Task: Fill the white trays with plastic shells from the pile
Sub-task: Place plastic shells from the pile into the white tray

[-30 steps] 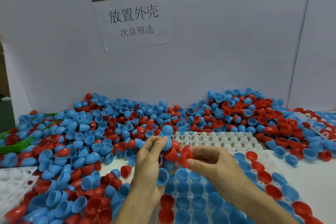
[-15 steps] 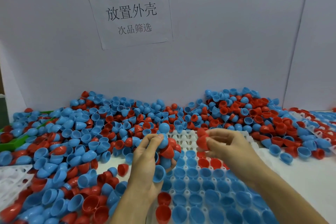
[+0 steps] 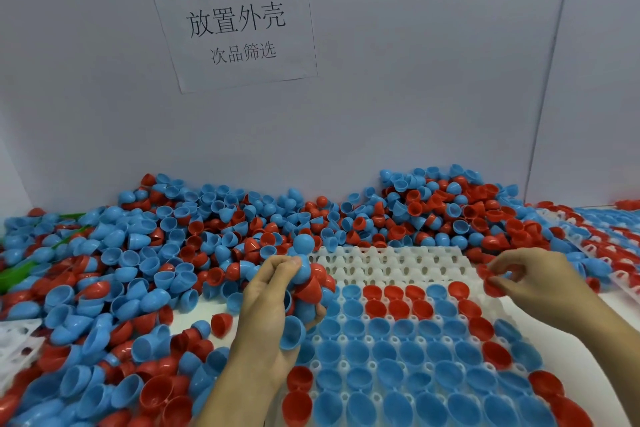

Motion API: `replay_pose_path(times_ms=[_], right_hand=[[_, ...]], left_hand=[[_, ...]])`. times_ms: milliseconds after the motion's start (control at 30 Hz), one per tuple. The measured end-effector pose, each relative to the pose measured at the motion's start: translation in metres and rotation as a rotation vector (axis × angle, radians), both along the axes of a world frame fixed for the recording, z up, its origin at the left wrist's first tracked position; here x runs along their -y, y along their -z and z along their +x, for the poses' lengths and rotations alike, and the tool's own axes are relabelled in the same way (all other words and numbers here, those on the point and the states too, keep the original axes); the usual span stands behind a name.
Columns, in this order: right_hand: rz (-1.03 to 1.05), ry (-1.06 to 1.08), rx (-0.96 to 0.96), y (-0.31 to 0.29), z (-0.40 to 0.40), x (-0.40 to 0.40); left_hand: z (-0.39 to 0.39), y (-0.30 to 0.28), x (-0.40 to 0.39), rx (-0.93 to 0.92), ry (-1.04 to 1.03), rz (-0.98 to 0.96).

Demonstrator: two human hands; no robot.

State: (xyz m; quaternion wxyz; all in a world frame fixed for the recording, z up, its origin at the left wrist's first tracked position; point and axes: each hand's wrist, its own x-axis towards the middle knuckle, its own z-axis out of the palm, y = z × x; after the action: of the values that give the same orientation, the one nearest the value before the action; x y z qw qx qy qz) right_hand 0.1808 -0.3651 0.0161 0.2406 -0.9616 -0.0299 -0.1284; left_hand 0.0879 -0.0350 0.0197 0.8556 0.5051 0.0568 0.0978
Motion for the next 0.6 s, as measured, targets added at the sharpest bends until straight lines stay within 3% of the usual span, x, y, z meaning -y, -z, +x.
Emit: replay_pose_path(times_ms=[300, 600], right_hand=[[-0.23, -0.069, -0.2, 0.004, -0.001, -0.009], [-0.341, 0.016, -0.195, 0.003, 0.0, -0.017]], left_hand=[[0.001, 0.001, -0.002, 0.001, 0.006, -0.005], [0.002, 0.001, -0.001, -0.012, 0.005, -0.029]])
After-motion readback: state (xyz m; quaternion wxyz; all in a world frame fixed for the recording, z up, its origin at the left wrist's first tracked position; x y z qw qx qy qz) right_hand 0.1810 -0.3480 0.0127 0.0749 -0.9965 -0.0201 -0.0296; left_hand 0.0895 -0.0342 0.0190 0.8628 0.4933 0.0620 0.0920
